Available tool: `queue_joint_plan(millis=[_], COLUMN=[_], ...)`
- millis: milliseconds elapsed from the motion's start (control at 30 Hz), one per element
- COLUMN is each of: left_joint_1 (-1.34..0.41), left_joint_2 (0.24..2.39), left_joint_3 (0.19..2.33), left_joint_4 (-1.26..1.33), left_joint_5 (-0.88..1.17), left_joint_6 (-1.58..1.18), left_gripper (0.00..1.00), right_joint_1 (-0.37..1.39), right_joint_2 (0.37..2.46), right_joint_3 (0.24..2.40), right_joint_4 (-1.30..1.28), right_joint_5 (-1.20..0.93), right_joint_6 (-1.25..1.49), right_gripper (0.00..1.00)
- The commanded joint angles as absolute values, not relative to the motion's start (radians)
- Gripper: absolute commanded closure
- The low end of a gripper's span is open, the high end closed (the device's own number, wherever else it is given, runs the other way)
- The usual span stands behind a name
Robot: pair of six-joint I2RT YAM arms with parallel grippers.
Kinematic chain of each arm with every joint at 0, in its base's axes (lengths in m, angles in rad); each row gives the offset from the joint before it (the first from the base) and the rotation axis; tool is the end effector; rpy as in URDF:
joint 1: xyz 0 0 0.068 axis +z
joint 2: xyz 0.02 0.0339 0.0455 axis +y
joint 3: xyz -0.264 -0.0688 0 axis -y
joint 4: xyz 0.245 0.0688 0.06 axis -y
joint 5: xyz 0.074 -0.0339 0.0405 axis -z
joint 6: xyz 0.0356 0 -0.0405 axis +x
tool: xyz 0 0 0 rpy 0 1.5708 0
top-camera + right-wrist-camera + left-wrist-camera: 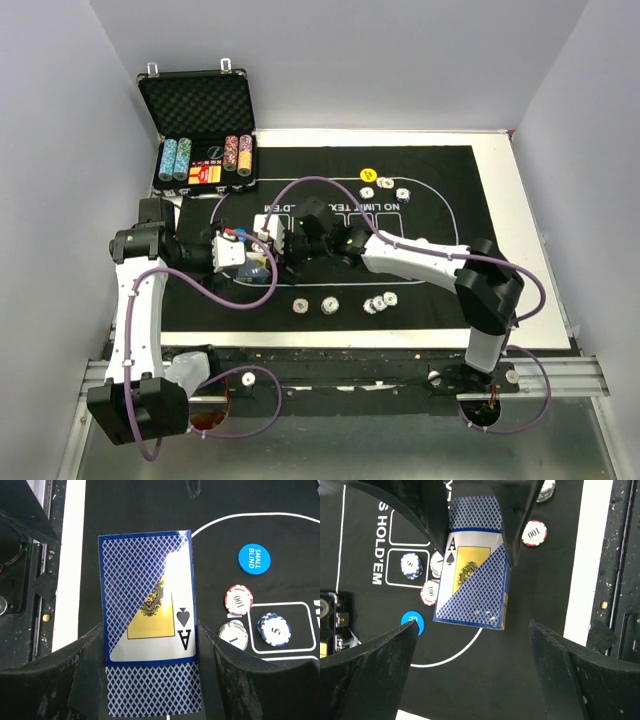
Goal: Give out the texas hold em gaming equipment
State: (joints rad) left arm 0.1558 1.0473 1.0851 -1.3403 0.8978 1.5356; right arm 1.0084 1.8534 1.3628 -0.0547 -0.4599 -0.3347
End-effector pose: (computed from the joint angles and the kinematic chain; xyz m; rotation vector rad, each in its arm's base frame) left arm 0.1585 -0.0033 0.3186 1.5495 1.6473 -0.4930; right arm 0.2151 0.3710 0.2496 -1.5678 1.5148 0.8797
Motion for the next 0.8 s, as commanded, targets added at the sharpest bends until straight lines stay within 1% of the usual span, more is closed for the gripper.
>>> queue_joint_plan(millis=[0, 300, 567, 767], left_joint_1=[0.114, 0.028, 0.020, 0.021], left_joint_2=[1.008, 1.043, 1.104, 1.160], left_joint_3=[1.055, 1.048, 1.025, 1.078], left_joint_4=[-1.618, -1.620, -1.621, -1.620], left_joint_5=[0.891, 0.885, 0.839, 0.890], left_joint_6=[1.670, 1.640, 1.660, 1.644], left_gripper=[0.01, 0.01, 0.01, 0.01], right_joint_1=[1.008, 1.008, 1.009, 1.029], right_joint_2=[1.781, 1.753, 1.718, 1.701], right_joint_3=[1.321, 1.344, 1.338, 1.345], right_joint_4=[-0.029, -0.090, -0.130, -0.156], right_joint_5=[-0.459, -0.462, -0.479, -0.471], right_joint_6=[-0.299, -0.308, -0.308, -0.322], right_gripper=[0.48, 0.48, 0.48, 0.48])
